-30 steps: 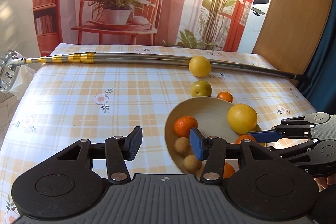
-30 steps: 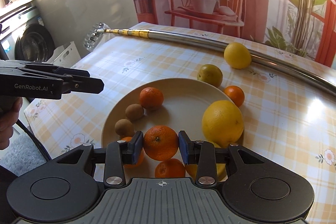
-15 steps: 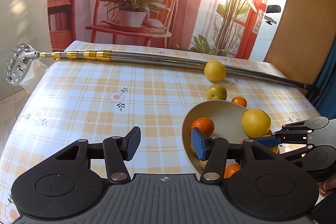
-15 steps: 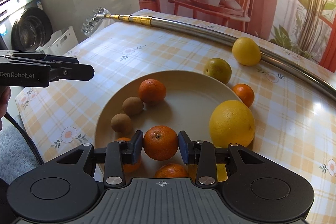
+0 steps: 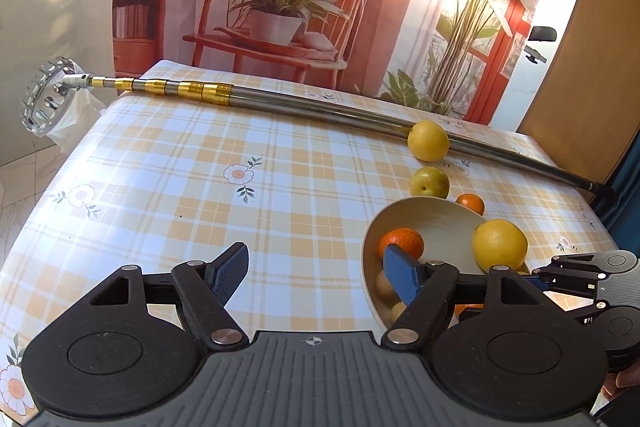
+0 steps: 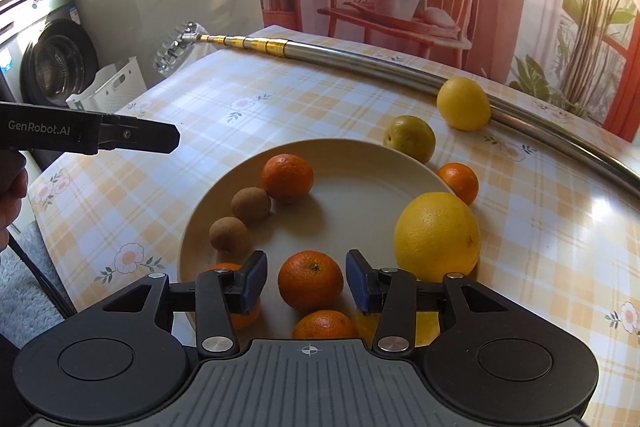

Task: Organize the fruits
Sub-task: 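Lower the mandarin into the plate and open the right gripper, then close the left gripper on the green-yellow grapefruit while the right gripper moves toward an orange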

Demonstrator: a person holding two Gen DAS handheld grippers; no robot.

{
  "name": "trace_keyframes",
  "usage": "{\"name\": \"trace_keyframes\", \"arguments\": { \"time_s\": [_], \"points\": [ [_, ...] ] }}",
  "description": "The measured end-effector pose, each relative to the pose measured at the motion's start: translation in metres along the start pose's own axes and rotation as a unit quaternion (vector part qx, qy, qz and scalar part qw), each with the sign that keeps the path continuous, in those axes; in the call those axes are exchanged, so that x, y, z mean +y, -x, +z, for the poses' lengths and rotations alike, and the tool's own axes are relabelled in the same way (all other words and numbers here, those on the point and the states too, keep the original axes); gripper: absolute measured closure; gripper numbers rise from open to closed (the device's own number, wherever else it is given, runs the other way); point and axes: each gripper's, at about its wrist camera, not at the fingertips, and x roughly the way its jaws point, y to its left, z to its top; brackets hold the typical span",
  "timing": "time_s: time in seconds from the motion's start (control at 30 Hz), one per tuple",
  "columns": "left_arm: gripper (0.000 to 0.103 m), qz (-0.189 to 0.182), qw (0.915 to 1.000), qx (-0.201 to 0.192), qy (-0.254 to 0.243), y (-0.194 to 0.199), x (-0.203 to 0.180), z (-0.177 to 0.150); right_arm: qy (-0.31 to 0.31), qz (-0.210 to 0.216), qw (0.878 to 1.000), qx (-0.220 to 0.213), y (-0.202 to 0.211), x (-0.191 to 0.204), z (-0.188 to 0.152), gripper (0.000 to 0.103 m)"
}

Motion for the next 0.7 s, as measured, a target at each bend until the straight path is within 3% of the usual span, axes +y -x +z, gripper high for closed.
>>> {"name": "trace_keyframes", "arguments": {
  "time_s": [0.3, 0.7],
  "points": [
    [0.026, -0.001, 1.0, -0.006, -0.004, 0.003, -0.001, 0.007, -0.016, -0.026, 0.998, -0.053, 0.025, -0.017, 0.012, 0.062],
    [0.024, 0.011, 0.9958, -0.078, -0.047, 0.023, -0.004, 0.073, -0.057, -0.08, 0.987, -0.125, 0.062, -0.08, 0.05, 0.061]
  ]
}}
